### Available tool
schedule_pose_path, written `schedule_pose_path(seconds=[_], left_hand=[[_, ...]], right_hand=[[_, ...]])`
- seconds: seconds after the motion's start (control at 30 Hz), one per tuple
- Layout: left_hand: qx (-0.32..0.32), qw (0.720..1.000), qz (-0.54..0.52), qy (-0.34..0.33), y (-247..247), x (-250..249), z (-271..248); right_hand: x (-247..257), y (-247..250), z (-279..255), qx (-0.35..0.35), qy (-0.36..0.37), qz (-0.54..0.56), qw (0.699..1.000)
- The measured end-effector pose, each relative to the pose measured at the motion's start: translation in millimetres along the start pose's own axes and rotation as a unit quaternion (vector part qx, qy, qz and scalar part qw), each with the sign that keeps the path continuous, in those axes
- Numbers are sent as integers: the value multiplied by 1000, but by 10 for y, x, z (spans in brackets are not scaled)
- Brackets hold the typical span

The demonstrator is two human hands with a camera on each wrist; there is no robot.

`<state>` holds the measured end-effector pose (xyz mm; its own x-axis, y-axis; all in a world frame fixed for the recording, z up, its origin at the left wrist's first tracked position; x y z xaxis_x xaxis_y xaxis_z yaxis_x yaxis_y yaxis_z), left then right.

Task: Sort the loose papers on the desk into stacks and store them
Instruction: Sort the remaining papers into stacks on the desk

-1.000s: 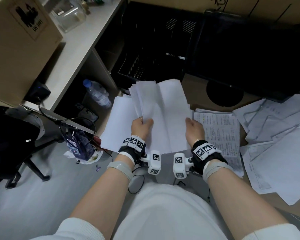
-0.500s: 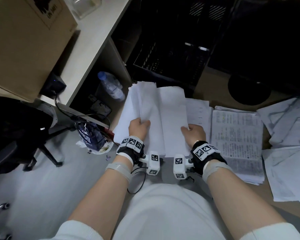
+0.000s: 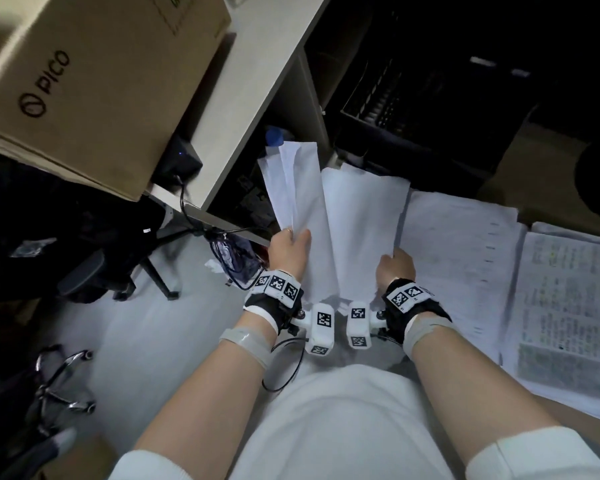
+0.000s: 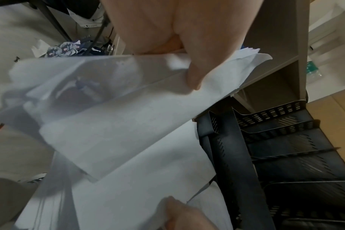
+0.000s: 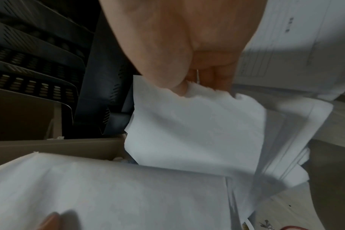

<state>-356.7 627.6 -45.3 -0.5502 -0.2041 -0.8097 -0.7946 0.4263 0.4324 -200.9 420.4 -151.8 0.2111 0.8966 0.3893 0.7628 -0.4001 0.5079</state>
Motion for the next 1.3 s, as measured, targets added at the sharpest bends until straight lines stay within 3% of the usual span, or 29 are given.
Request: schedule_pose_path(seconds=[0.13,0.3,0.4,0.5,0.73,0.83,0.97,1.3], left_hand=[[42,999,-12,9,-111,44,49],[90,995,-42,12,-383,-28,-41],[114,990,-71,43,-567,-50,-185],[131,984,-108,63,-693,-80,-341],[160,978,-131,34,-896,-83,-676],[150,985,-89,-1,-916,-98,-794],[62,997,-41,7,-688,-19,-772],[28,999,-23,14,-417,43,-431]], right_hand=[[98,-132,-21,44,5,13,999],[201,279,-145,-49,82,78,992],[409,337,-294,37,170,149,973],[537,351,-515,119,241,128,954],[277,466,-667,128,287,89,945],[167,556,-659,99,272,95,952],[-79,904,-520,-38,199,64,977],[-261,815,-285,-104,86,59,989]])
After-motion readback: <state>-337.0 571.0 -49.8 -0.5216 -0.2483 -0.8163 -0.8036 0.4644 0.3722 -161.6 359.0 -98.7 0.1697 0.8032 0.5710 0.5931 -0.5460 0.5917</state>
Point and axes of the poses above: each hand's wrist, its own z-axis towards the middle knuckle, its own y-axis out of the back of the hand, x = y × z, the point moved 10 cm from there along z, towards the middle knuckle, and after that the axes turned 12 degrees about -z, right-handed, at the moved point
